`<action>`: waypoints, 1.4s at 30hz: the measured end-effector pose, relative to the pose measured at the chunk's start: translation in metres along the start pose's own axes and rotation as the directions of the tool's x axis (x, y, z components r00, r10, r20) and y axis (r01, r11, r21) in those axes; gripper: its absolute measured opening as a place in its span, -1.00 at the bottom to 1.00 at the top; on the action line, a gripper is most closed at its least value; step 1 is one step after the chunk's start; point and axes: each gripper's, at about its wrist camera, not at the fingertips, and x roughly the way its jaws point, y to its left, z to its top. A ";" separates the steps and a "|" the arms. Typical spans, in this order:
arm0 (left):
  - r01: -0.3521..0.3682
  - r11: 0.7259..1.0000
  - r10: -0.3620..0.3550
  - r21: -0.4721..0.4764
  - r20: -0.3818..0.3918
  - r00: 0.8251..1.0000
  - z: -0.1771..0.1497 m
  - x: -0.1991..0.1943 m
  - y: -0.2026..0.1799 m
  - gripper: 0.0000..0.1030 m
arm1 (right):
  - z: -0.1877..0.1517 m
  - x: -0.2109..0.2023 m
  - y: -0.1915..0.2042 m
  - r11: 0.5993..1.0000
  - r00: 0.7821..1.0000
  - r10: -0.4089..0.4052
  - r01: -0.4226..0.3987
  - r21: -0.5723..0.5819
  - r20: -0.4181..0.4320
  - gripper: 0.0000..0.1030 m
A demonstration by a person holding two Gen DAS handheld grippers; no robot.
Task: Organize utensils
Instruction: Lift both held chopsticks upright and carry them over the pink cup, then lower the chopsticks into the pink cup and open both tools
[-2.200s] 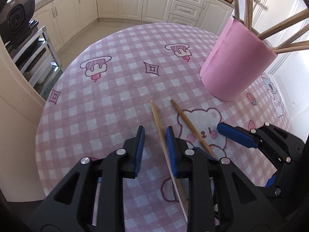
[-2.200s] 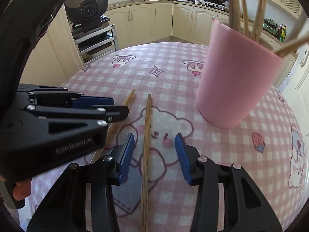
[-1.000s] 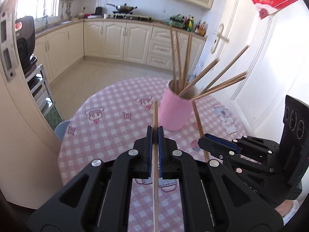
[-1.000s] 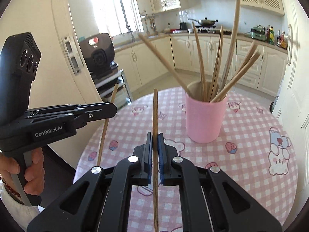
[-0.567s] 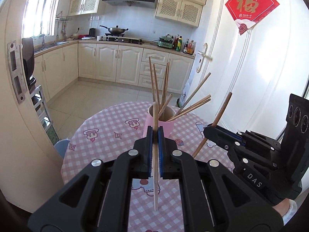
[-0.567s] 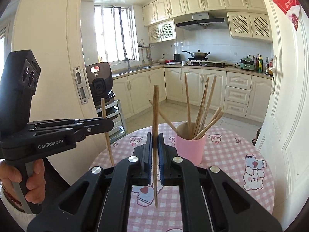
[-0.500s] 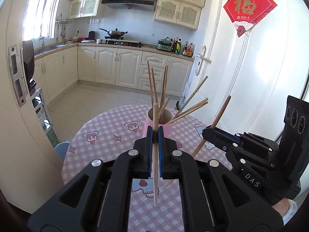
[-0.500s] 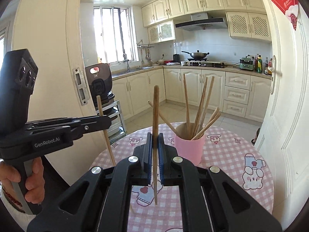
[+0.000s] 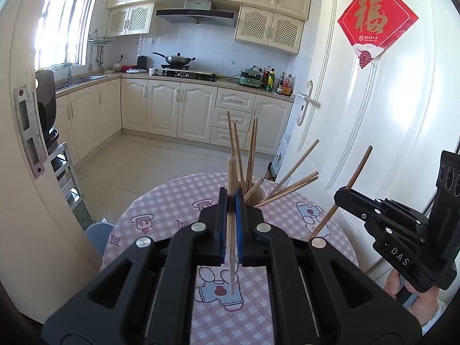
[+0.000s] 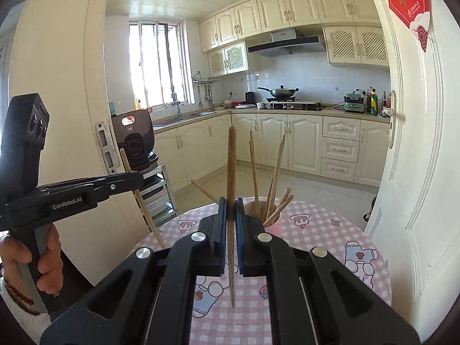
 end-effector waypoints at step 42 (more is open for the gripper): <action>0.027 0.995 -0.013 -0.092 0.147 0.989 0.075 0.089 0.018 -0.89 | 0.068 0.063 -0.011 0.995 0.983 -0.082 0.090 -0.041 0.162 -0.91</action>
